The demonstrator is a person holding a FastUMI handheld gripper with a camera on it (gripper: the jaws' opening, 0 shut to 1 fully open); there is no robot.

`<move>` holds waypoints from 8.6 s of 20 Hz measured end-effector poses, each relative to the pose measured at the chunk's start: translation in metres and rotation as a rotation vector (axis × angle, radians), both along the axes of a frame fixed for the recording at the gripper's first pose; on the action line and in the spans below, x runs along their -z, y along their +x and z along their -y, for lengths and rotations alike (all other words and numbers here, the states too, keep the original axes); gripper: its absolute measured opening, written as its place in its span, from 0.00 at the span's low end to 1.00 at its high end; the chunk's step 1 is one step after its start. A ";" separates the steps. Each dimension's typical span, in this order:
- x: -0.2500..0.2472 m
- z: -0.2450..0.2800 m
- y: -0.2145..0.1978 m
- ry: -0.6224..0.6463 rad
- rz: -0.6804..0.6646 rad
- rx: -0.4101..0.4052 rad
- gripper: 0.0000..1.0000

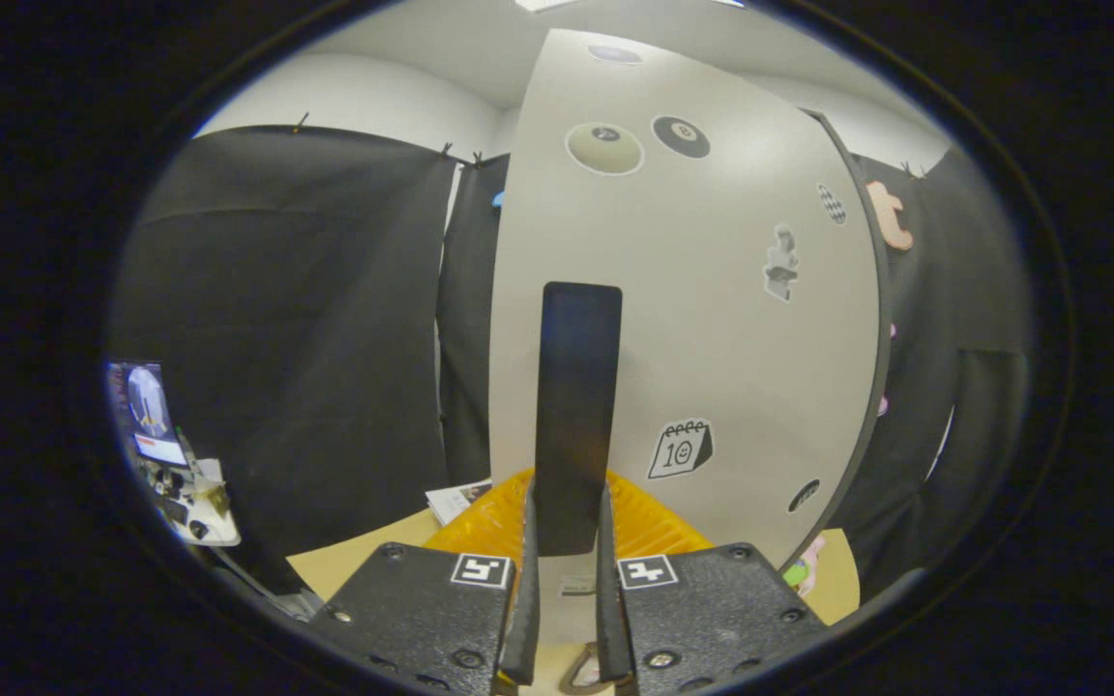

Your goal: Open the shoe cabinet door, grab the shoes and put them into the shoe cabinet, then close the shoe cabinet door.

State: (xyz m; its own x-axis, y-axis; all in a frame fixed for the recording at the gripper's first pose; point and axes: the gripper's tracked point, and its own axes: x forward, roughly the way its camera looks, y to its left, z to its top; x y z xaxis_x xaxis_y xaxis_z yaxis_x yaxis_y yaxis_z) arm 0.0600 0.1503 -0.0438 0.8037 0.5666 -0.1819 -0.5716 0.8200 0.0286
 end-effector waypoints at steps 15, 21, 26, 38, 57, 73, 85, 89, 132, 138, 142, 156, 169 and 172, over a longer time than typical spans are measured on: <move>-0.003 0.096 -0.037 0.108 0.015 -0.017 0.27; -0.004 0.114 -0.036 0.166 -0.011 0.007 0.27; -0.005 0.144 -0.036 0.133 0.026 0.120 0.24; -0.002 0.244 -0.023 0.256 -0.039 0.321 0.12; -0.016 0.141 -0.099 0.203 0.081 0.421 0.99; 0.263 0.005 -0.009 -0.007 -0.216 0.339 1.00; 0.433 -0.044 0.026 -0.077 -0.503 0.318 0.84; 0.453 -0.047 0.034 -0.101 -0.514 0.305 0.65; 0.387 -0.018 -0.027 -0.054 -0.411 0.110 0.29; 0.404 -0.048 -0.064 -0.071 -0.461 -0.030 0.34; 0.435 -0.063 -0.067 -0.138 -0.526 -0.030 0.34; 0.373 -0.053 -0.042 0.068 -0.493 0.018 0.06; 0.122 -0.028 -0.008 0.081 -0.155 0.071 0.06; 0.058 -0.018 0.004 0.064 -0.089 0.114 0.06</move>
State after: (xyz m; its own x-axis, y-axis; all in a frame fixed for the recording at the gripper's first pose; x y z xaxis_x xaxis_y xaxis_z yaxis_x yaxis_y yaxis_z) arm 0.0638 0.1680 -0.1019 0.8460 0.4850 -0.2214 -0.4675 0.8745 0.1293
